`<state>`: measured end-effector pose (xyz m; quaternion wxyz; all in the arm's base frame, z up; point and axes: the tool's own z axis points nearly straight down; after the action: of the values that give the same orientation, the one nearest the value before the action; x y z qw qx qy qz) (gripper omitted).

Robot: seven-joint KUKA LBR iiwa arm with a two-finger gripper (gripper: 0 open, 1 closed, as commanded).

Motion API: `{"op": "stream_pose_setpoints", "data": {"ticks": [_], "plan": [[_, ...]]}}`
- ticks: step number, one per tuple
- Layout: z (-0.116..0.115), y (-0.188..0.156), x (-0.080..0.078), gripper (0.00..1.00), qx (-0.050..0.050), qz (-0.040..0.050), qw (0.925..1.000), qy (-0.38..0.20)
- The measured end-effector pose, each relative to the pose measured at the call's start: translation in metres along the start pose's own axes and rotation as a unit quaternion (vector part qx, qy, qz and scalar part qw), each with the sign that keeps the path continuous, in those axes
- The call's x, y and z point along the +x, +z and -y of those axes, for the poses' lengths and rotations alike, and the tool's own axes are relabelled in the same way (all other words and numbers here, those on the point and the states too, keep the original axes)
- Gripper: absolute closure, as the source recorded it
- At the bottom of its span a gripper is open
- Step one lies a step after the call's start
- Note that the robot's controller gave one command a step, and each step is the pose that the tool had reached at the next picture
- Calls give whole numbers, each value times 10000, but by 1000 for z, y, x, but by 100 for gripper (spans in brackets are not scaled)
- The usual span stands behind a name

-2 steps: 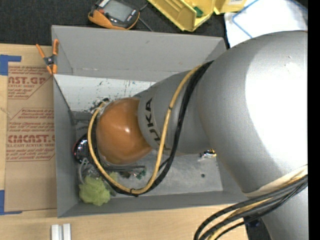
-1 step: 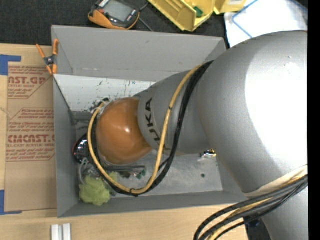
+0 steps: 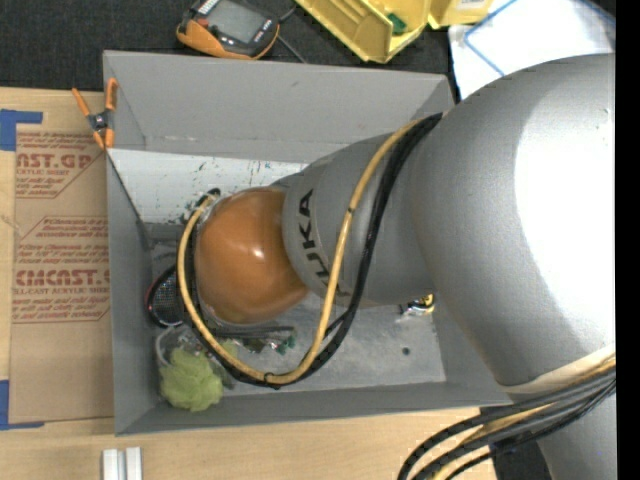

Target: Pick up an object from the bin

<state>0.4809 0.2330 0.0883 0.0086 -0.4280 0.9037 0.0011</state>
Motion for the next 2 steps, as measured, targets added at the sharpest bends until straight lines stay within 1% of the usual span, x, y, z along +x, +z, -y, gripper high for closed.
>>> {"op": "stream_pose_setpoints", "data": {"ticks": [1, 2], "plan": [[0, -8, -1, 100, 2, 14, 10000, 2], [-2, -37, 1, 100, -27, -37, 10000, -1]]}}
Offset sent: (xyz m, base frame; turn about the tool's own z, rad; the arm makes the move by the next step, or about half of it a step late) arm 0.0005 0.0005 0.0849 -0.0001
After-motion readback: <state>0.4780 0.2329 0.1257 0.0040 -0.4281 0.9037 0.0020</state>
